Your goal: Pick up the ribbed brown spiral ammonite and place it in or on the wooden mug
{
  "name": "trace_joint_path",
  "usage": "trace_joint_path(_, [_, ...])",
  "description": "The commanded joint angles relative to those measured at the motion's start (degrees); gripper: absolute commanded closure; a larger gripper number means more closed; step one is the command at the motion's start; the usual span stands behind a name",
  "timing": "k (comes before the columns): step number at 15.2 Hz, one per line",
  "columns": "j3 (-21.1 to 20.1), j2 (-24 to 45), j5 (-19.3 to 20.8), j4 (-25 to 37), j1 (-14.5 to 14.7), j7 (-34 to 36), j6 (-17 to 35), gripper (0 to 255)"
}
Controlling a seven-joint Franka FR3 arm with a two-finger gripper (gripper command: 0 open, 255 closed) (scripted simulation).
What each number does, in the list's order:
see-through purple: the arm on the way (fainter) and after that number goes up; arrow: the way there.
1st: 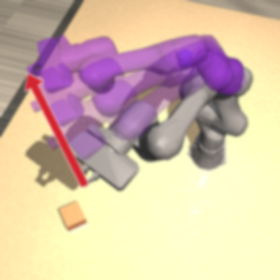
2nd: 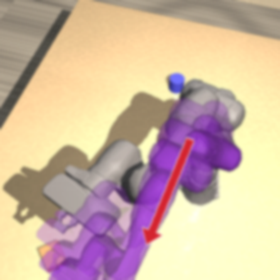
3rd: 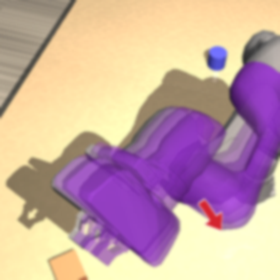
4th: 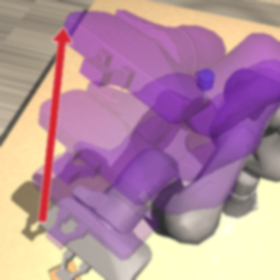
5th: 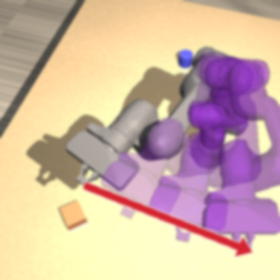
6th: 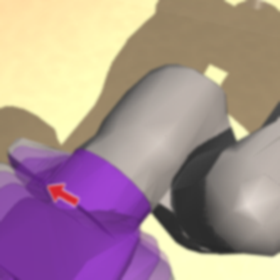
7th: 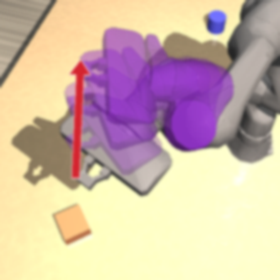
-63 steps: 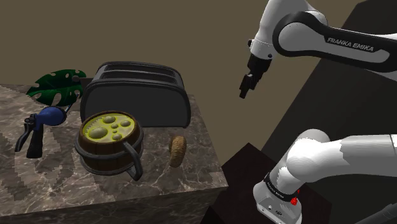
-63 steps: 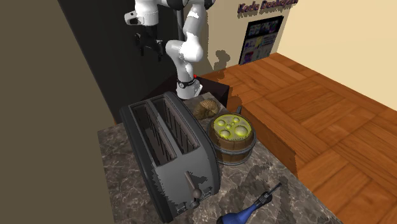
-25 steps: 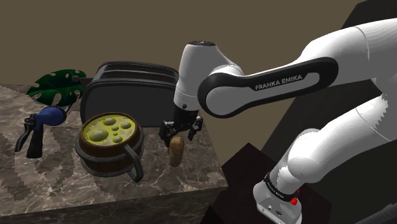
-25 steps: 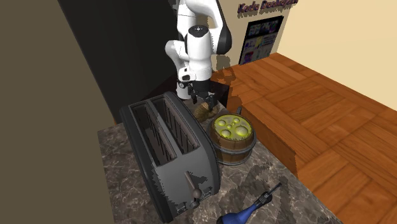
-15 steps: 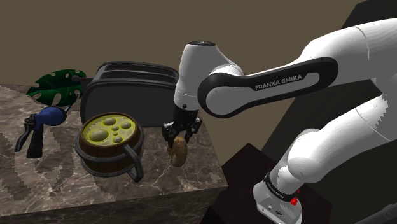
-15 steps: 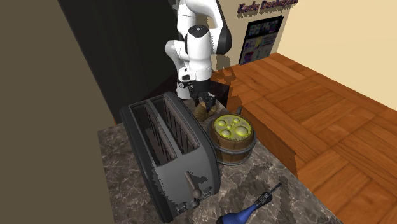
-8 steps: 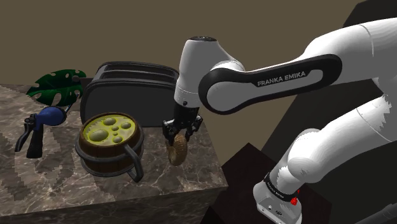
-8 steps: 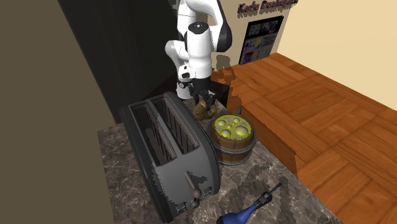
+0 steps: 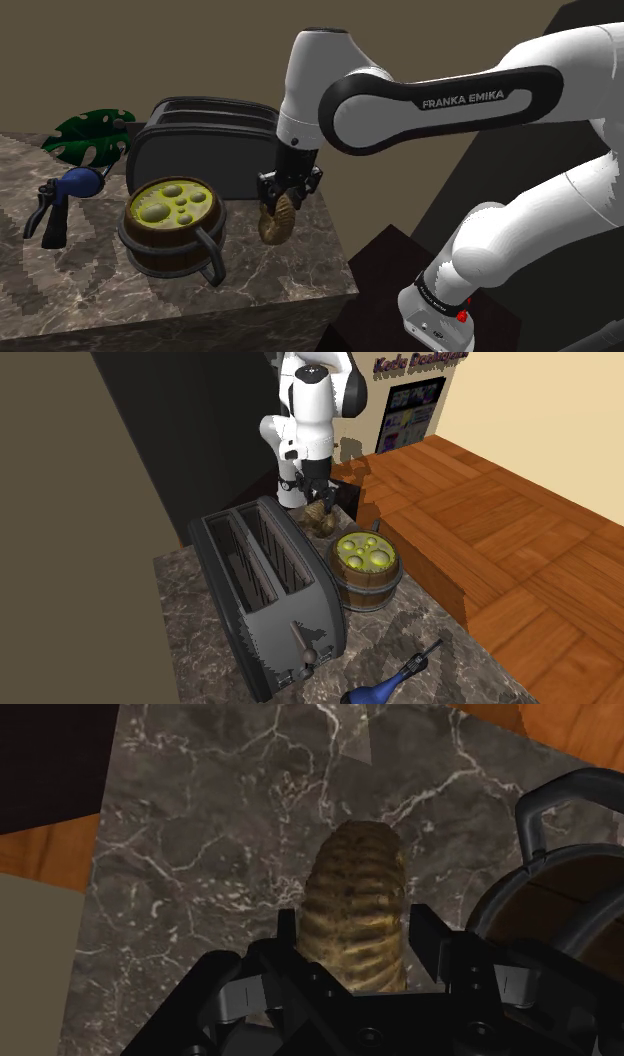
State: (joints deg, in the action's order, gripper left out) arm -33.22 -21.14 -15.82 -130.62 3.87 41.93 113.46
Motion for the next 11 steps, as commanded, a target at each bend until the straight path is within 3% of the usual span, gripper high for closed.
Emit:
trace_joint_path(1, [0.3,-0.4,0.1,1.3,0.0,0.1,-1.7,255])
trace_joint_path(11, [1.7,-1.4,0.7,8.2,-0.3,0.4,-9.5,255])
